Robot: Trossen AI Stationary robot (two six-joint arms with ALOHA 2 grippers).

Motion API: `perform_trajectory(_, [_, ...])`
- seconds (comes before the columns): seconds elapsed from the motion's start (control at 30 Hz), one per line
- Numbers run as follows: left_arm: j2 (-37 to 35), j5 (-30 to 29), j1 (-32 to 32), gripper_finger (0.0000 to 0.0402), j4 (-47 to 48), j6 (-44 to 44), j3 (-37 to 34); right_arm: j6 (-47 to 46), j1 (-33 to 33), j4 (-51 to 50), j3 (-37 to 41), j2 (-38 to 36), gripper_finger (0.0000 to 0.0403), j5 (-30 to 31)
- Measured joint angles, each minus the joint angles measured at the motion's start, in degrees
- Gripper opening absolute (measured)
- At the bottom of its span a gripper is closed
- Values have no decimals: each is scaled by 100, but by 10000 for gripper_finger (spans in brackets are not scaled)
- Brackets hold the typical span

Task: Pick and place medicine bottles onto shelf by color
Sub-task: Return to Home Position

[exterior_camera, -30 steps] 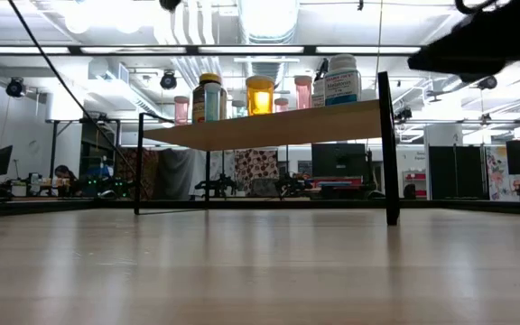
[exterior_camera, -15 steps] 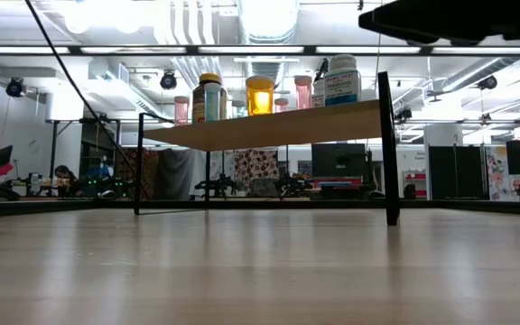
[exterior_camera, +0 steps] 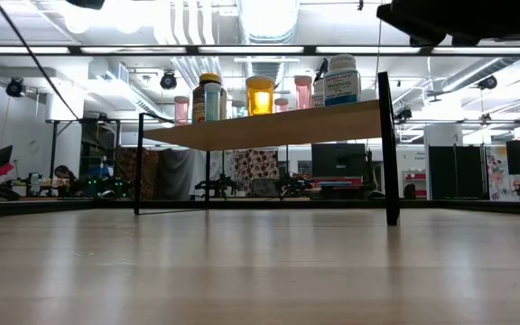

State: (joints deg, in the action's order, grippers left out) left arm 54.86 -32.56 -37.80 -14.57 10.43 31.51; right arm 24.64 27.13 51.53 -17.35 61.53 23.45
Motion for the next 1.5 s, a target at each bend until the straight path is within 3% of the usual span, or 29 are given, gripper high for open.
perform_trajectory(0.2, [-1102, -246, 240, 150, -598, 256, -867, 20, -147, -18, 224, -892, 139, 8])
perform_trajectory(0.57, [-2905, -291, 521, 150, -603, 524, -1921, 318, -361, -45, 736, -2468, 84, 152])
perform_trajectory(0.9, [-4259, -719, 571, 150, -579, 964, -2623, 631, -949, -1317, 751, -3747, 15, 413])
perform_trajectory(1.07, [-4902, -727, 571, 150, -533, 971, -2996, 492, -955, -2301, 758, -4629, 9, 405])
perform_trajectory(1.2, [-5287, -739, 571, 150, -290, 811, -3099, 263, -956, -2868, 880, -5330, 9, 293])
perform_trajectory(1.37, [-5321, -740, 571, 150, -252, 688, -3104, 149, -953, -2810, 1408, -6089, 9, -545])
perform_trajectory(1.5, [-5188, -1059, 571, 150, -240, 662, -3106, 298, -968, -2703, 1664, -6109, 8, -455])
